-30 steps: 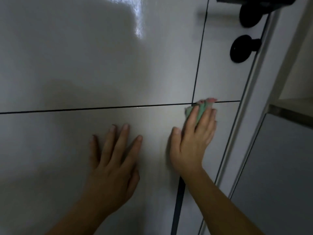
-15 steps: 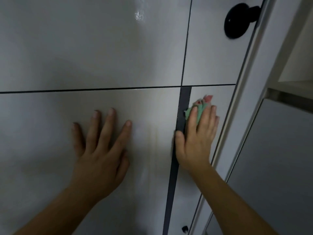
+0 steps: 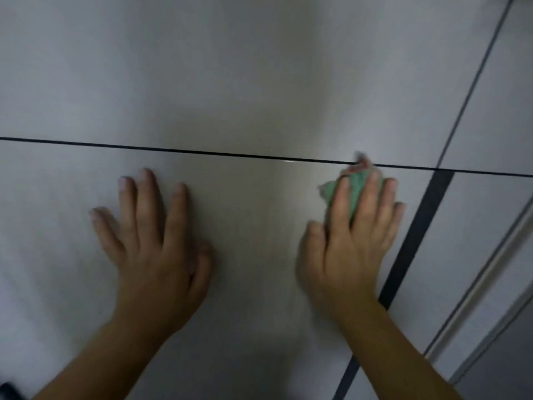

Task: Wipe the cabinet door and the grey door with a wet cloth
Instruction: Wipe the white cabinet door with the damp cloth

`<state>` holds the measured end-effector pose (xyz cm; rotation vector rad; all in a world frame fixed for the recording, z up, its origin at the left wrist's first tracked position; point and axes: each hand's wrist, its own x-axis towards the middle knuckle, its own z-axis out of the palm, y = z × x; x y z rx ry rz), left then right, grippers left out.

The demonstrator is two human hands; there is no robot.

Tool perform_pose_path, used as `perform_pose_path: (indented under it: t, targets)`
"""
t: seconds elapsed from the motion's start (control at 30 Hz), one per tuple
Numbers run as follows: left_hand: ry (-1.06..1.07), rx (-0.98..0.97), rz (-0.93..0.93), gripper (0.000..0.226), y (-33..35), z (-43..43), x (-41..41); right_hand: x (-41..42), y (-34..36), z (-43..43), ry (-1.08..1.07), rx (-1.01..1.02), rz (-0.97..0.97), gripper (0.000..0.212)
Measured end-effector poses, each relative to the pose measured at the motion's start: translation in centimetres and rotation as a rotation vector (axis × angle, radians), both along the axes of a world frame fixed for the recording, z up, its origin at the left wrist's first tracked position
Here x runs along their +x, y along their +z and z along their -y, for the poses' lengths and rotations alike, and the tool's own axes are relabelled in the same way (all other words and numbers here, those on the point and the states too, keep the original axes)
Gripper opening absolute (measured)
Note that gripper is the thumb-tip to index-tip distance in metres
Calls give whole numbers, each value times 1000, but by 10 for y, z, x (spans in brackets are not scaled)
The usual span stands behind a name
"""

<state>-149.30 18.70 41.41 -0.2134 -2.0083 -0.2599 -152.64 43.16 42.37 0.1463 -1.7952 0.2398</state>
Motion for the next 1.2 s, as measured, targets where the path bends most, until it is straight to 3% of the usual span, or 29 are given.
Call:
perform_pose_path:
  t: [0.07,0.1,0.27,0.5,0.67,0.8,0.97,1.07,1.2]
  targets:
    - [46,66,19,75,-2,22,-1,2,12,23,-32,-180,3,64]
    - [55,79,24,73,-4,30,-2,4,13,41,-31,-178,14,65]
    - [41,61,31,70,-19,62,0,11,-11,111,101,310,119,68]
    - [123,274,67,73,-44,115,2,9,-8,145,88,275,49,67]
    - [106,307,89,74,-67,129,5,11,7,216,197,616,95,66]
    - [132,368,93,73,-80,152,6,6,62,270,157,694,64,65]
    - [116,489,109,73,-97,167,6,2,36,279,252,1172,98,63]
    - [86,534,104,74,-115,173,11,3,46,278,234,1238,82,58]
    - [76,571,84,76,-125,171,11,-4,85,353,224,1197,6,62]
